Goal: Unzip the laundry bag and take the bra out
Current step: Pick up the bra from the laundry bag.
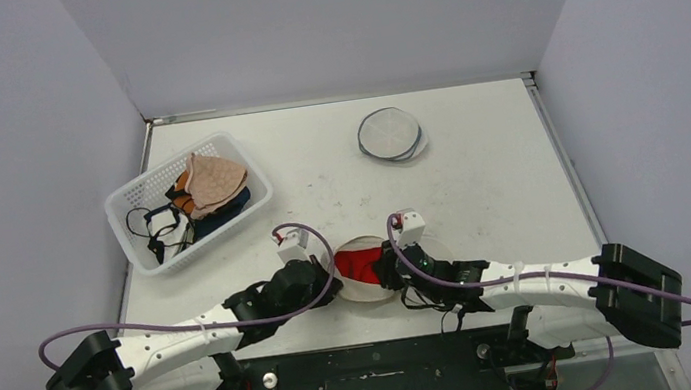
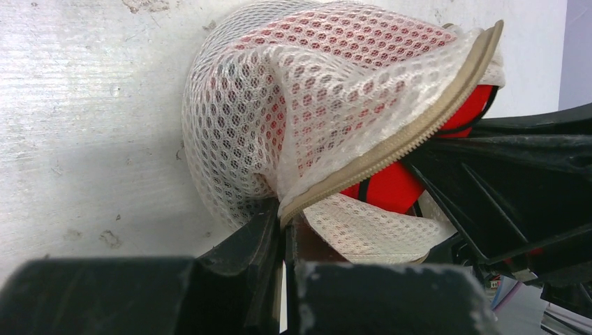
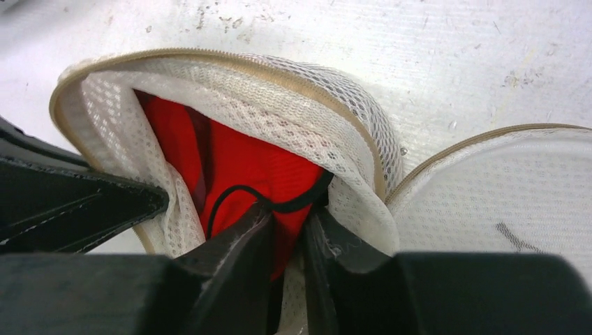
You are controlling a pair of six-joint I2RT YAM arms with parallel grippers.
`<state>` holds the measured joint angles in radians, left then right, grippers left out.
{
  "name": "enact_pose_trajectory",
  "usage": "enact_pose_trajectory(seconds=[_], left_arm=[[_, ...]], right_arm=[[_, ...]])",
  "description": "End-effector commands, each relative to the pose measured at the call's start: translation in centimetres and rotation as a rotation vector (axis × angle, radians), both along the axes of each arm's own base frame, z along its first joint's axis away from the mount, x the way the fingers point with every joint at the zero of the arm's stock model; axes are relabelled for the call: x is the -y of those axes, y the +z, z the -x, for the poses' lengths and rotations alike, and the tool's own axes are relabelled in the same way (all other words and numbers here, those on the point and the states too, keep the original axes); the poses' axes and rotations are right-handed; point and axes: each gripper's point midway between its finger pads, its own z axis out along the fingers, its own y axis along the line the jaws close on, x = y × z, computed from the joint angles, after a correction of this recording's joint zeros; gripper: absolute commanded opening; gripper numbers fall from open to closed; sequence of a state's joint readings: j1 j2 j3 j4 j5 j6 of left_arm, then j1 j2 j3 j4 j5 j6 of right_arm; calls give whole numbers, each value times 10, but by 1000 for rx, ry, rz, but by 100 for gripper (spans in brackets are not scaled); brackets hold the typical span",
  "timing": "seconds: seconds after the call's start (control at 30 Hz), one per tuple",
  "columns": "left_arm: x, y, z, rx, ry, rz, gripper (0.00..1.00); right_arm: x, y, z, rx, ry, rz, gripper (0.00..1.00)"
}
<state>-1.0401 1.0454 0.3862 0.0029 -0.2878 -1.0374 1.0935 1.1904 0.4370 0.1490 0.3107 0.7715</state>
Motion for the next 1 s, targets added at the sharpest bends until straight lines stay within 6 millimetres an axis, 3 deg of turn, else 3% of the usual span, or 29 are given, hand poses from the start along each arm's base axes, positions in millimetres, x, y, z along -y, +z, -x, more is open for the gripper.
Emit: enact_pose_trajectory(seconds=[0.0,0.27,0.57,0.83,0.97], left_arm=[[10,24,-5,47,-4,59,0],[4,47,-10,86,16,57,0],[8,81,-25,134,10,41,0],[1,112,-36,178,22,72,0],[-8,113,-39,189,46,77,0]], right_arm=[[-14,40,-8,104,6,-44,16],[-17,60,3,255,106,142,6],[-27,73,16,372,232,238,5],[-15,63,15,388,206,286,5],[-16,63,24,396,239,204,5]])
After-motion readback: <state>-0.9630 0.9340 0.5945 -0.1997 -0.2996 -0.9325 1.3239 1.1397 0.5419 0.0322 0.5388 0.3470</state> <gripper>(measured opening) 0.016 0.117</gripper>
